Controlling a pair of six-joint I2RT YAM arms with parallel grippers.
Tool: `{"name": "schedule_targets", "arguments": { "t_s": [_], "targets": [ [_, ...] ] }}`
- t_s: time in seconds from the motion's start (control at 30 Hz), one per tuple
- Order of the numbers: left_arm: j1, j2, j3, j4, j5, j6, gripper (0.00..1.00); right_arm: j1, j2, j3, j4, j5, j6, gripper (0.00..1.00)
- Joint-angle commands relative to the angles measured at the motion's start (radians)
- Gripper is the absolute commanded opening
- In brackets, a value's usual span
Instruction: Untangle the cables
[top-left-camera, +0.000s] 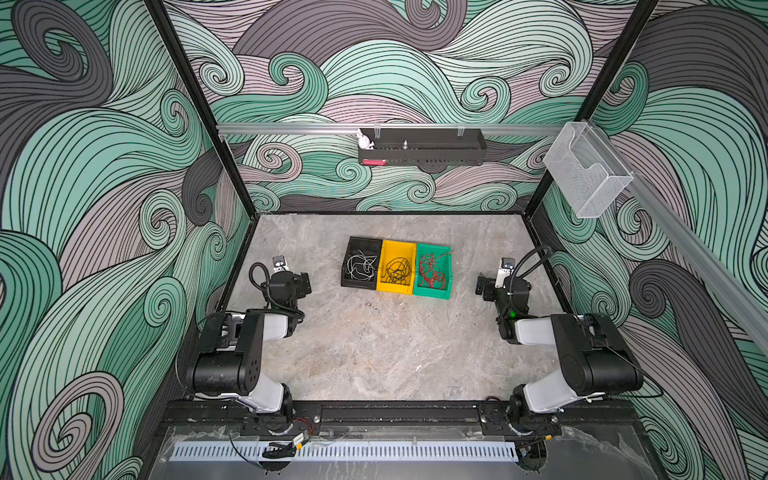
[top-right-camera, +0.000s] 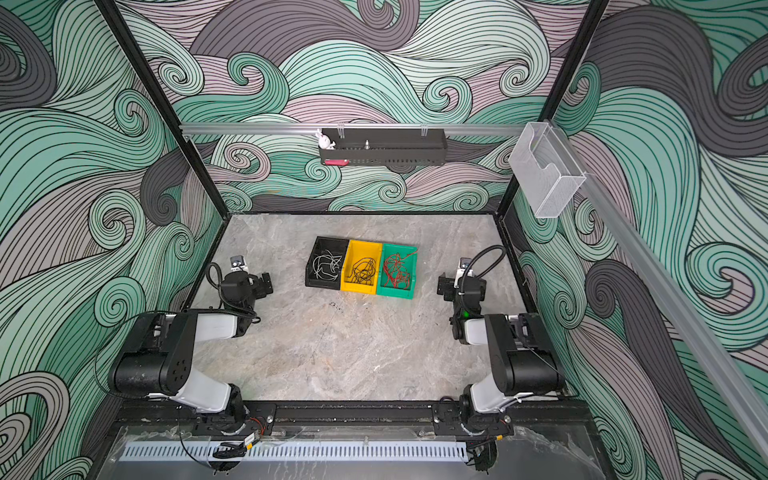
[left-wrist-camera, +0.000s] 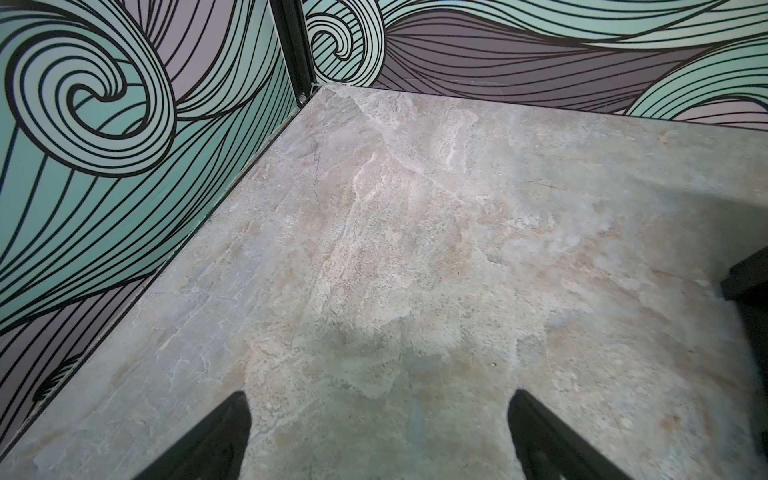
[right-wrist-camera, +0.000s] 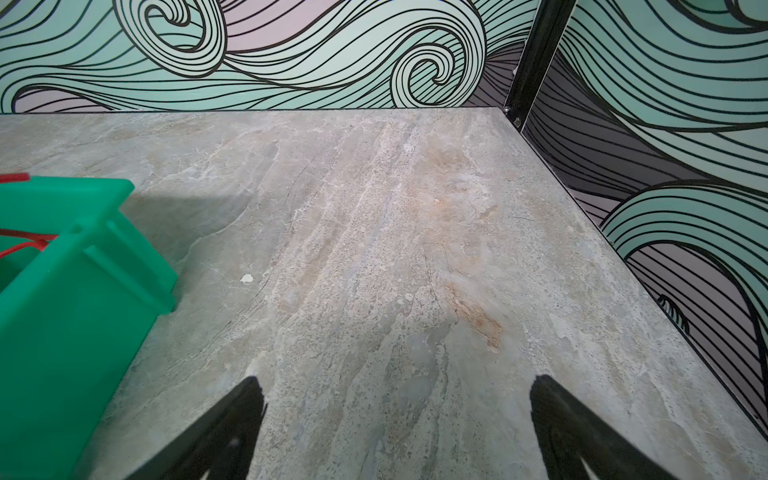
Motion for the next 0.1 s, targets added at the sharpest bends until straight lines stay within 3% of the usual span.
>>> {"name": "schedule_targets", "arguments": {
  "t_s": [0.0, 0.07],
  "targets": [
    [0.0, -0.009, 0.01, -0.007, -0.01, -0.007, 0.99, 0.002, -0.009, 0.015, 0.007, -0.012, 0.012, 1.0],
    [0.0, -0.009, 0.01, -0.007, -0.009, -0.008, 0.99, 0.004, -0.012, 0.01, 0.011, -0.012, 0.011, 1.0]
  ]
}}
